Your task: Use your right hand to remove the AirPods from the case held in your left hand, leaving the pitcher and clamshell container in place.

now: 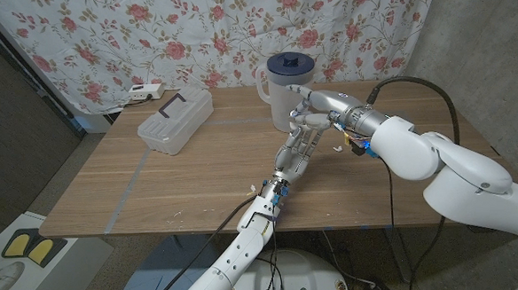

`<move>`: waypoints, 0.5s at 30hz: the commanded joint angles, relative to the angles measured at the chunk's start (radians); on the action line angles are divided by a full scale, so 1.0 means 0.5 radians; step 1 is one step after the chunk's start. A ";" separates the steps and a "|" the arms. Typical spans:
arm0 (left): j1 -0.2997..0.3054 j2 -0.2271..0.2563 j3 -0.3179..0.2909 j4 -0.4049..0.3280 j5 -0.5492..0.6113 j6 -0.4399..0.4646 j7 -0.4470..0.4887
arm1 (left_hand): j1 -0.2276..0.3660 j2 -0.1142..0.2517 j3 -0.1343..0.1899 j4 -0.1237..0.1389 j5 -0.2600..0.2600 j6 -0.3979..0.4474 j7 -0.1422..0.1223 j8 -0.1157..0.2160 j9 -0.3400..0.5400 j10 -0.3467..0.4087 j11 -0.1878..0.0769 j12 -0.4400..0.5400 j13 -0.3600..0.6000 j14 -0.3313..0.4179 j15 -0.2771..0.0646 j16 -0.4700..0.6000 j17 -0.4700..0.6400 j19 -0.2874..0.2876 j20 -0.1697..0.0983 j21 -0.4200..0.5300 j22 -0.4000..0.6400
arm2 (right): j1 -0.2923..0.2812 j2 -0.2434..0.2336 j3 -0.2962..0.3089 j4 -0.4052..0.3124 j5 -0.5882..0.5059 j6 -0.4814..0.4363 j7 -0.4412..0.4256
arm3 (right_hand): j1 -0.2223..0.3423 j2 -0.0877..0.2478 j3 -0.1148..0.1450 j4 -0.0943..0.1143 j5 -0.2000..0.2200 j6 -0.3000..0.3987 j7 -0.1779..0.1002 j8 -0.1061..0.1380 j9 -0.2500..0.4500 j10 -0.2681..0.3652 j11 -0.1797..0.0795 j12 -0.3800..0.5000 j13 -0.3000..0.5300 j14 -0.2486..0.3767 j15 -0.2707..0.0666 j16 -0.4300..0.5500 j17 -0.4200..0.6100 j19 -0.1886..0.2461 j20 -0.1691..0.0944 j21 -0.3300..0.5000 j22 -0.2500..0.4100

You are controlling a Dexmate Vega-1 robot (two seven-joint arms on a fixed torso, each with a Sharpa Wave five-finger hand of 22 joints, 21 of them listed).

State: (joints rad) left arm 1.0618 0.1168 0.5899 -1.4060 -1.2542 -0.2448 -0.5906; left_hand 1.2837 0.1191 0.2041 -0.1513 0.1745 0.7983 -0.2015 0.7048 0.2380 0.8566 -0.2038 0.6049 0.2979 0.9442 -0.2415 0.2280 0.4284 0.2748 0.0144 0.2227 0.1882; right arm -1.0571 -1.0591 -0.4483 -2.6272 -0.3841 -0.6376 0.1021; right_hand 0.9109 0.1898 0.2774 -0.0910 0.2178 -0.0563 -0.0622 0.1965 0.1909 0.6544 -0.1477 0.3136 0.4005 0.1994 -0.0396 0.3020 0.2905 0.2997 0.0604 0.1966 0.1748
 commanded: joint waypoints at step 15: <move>0.017 0.011 0.009 -0.019 0.010 -0.025 0.010 | 0.000 0.082 0.026 0.020 0.010 0.061 0.063 0.046 0.006 -0.001 0.003 -0.003 0.678 -0.011 0.001 0.002 0.013 -0.007 0.003 0.001 0.011 | -0.034 0.007 -0.003 -0.034 -0.066 -0.029 -0.025 | 0.052 -0.031 0.009 -0.039 -0.007 0.018 -0.020 -0.001 0.007 0.022 -0.031 0.149 0.161 0.047 -0.139 0.043 0.053 0.026 -0.019 0.019 0.005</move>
State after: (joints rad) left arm 1.0650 0.1205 0.5942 -1.4135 -1.2495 -0.2510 -0.5856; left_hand 1.2837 0.1191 0.2041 -0.1514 0.1730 0.7983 -0.2015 0.7258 0.2380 0.8565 -0.2038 0.5990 0.2980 0.9424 -0.2425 0.2241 0.4294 0.2748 0.0144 0.2227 0.1882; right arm -1.0694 -1.0570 -0.4500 -2.6397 -0.4063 -0.6514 0.0949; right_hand 0.9320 0.1846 0.2815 -0.1063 0.2190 -0.0517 -0.0666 0.1965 0.1925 0.6621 -0.1579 0.3777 0.4708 0.2112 -0.0406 0.3198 0.3128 0.3068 0.0534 0.1966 0.1747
